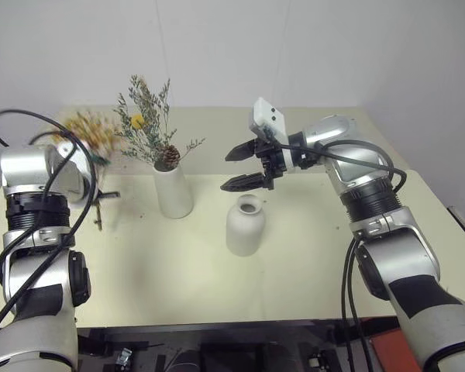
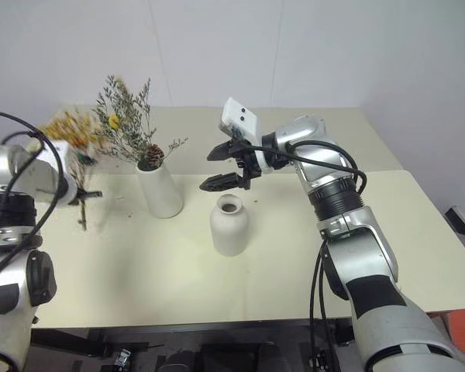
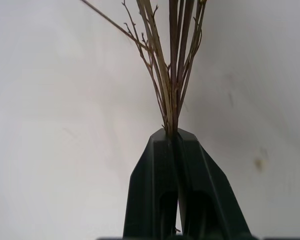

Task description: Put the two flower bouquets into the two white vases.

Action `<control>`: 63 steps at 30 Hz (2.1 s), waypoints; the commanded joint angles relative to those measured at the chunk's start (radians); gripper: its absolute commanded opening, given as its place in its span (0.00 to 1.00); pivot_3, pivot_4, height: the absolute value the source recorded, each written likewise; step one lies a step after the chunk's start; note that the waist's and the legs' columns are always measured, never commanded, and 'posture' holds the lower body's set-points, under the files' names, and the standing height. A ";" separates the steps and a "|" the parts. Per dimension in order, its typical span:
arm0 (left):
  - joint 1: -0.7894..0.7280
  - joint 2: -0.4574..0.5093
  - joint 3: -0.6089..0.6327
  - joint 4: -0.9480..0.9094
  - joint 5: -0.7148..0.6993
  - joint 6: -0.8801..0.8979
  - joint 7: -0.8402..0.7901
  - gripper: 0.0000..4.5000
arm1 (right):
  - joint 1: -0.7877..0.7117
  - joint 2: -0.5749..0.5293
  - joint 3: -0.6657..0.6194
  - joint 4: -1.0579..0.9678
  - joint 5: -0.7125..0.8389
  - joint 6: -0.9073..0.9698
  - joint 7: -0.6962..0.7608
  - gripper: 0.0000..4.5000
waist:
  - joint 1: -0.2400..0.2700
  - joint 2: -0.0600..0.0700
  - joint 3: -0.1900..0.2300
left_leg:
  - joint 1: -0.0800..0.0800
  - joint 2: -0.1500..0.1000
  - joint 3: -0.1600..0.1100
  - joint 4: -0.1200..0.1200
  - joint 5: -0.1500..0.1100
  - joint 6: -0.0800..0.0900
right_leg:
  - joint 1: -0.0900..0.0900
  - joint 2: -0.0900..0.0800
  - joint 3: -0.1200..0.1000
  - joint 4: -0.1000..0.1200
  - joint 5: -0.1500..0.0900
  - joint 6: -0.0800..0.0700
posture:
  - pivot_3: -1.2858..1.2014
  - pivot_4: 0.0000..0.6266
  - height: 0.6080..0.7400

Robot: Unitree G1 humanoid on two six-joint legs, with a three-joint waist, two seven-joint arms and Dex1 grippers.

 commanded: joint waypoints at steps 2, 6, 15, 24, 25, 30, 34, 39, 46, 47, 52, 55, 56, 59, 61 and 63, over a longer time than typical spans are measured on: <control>0.028 -0.003 0.024 -0.193 0.007 -0.132 -0.014 0.00 | -0.002 -0.022 -0.023 -0.046 0.020 0.008 -0.003 1.00 | 0.000 0.000 0.000 | 0.000 0.000 0.000 0.000 0.000 0.000 | 0.000 0.000 0.000 0.000 0.000 0.000 | 0.52 0.24 1.00; 0.048 -0.014 0.033 -0.300 -0.005 -0.233 -0.046 0.00 | 0.014 -0.047 -0.024 -0.070 0.026 0.017 0.005 1.00 | 0.003 0.000 0.000 | -0.001 0.000 0.000 0.000 0.000 0.000 | 0.000 0.000 0.000 0.000 0.000 0.000 | 0.52 0.24 1.00; -0.007 0.026 0.112 -0.423 -0.118 -0.420 -0.222 0.00 | 0.080 -0.141 -0.051 -0.159 0.048 0.065 0.008 1.00 | 0.000 0.000 0.000 | -0.001 0.000 0.000 0.000 0.000 0.000 | 0.000 0.000 0.000 -0.001 0.000 0.000 | 0.52 0.24 1.00; -0.061 -0.096 0.110 -0.447 -0.240 -0.659 -0.353 0.00 | 0.096 -0.186 -0.059 -0.171 0.065 0.072 -0.013 1.00 | 0.002 0.000 0.000 | 0.000 0.000 0.001 0.001 0.000 0.000 | 0.002 0.000 0.000 -0.002 0.000 0.000 | 0.52 0.24 1.00; -0.060 -0.112 0.104 -0.445 -0.252 -0.672 -0.362 0.00 | 0.100 -0.190 -0.060 -0.177 0.067 0.075 -0.016 1.00 | 0.002 0.000 0.000 | 0.000 0.000 0.001 0.001 0.000 0.000 | 0.002 0.000 0.000 -0.002 0.000 0.000 | 0.52 0.24 1.00; -0.048 -0.208 0.091 -0.449 -0.334 -0.679 -0.390 0.00 | 0.120 -0.220 -0.070 -0.209 0.071 0.093 -0.029 1.00 | 0.002 0.000 0.000 | 0.000 0.000 0.001 0.001 0.000 0.000 | 0.002 0.000 0.000 -0.002 0.000 0.000 | 0.52 0.24 1.00; -0.037 -0.260 0.070 -0.445 -0.387 -0.637 -0.396 0.00 | 0.136 -0.250 -0.079 -0.234 0.076 0.110 -0.035 1.00 | 0.001 0.000 0.000 | 0.000 0.000 0.001 0.001 0.000 0.000 | 0.002 0.000 0.000 -0.002 0.000 0.000 | 0.52 0.24 1.00; -0.009 -0.300 0.038 -0.458 -0.437 -0.590 -0.403 0.00 | 0.158 -0.288 -0.088 -0.274 0.090 0.137 -0.041 1.00 | 0.001 0.000 0.000 | 0.001 0.000 0.001 0.001 0.000 0.000 | 0.002 0.001 0.000 -0.002 0.000 0.000 | 0.52 0.24 1.00; 0.029 -0.337 -0.021 -0.469 -0.481 -0.562 -0.437 0.00 | 0.214 -0.359 -0.101 -0.351 0.120 0.189 -0.036 1.00 | 0.002 0.000 0.000 | 0.000 0.000 0.001 0.001 0.000 0.000 | 0.002 0.001 0.000 -0.002 0.000 0.000 | 0.52 0.24 1.00; 0.035 -0.338 -0.031 -0.475 -0.485 -0.560 -0.445 0.00 | 0.222 -0.366 -0.102 -0.360 0.124 0.194 -0.036 1.00 | 0.002 0.000 0.000 | 0.000 0.000 0.001 0.001 0.000 0.000 | 0.002 0.001 0.000 -0.002 0.000 0.000 | 0.52 0.24 1.00; 0.095 -0.344 -0.084 -0.529 -0.509 -0.566 -0.501 0.00 | 0.277 -0.399 -0.113 -0.430 0.156 0.232 -0.045 1.00 | 0.001 0.000 0.000 | 0.001 0.000 0.001 0.001 0.000 0.000 | 0.003 0.001 0.001 -0.002 0.000 0.001 | 0.52 0.24 1.00; 0.140 -0.347 -0.114 -0.564 -0.511 -0.599 -0.544 0.00 | 0.307 -0.412 -0.119 -0.466 0.170 0.249 -0.053 1.00 | 0.002 0.000 0.000 | 0.002 0.000 0.001 0.001 0.000 0.000 | 0.003 0.001 0.001 -0.002 0.000 0.001 | 0.52 0.24 1.00; 0.153 -0.348 -0.118 -0.573 -0.519 -0.603 -0.561 0.00 | 0.314 -0.415 -0.119 -0.477 0.173 0.253 -0.057 1.00 | 0.002 0.000 0.000 | 0.002 0.000 0.001 0.001 0.000 0.000 | 0.003 0.001 0.001 -0.003 0.000 0.001 | 0.52 0.24 1.00; 0.174 -0.349 -0.119 -0.582 -0.541 -0.613 -0.608 0.00 | 0.328 -0.424 -0.113 -0.500 0.179 0.256 -0.067 1.00 | 0.002 0.000 0.000 | 0.002 0.000 0.001 0.001 0.000 0.000 | 0.003 0.001 0.001 -0.003 0.000 0.001 | 0.52 0.24 1.00; 0.186 -0.347 -0.121 -0.583 -0.553 -0.625 -0.638 0.00 | 0.333 -0.428 -0.109 -0.511 0.184 0.257 -0.069 1.00 | 0.002 0.000 0.000 | 0.002 0.000 0.001 0.002 0.000 0.000 | 0.003 0.001 0.001 -0.003 0.000 0.001 | 0.52 0.24 1.00; 0.209 -0.332 -0.142 -0.576 -0.548 -0.644 -0.696 0.00 | 0.335 -0.431 -0.107 -0.522 0.189 0.264 -0.068 1.00 | 0.002 0.000 0.000 | 0.002 0.000 0.001 0.002 0.000 0.000 | 0.004 0.001 0.001 -0.003 0.000 0.001 | 0.52 0.24 1.00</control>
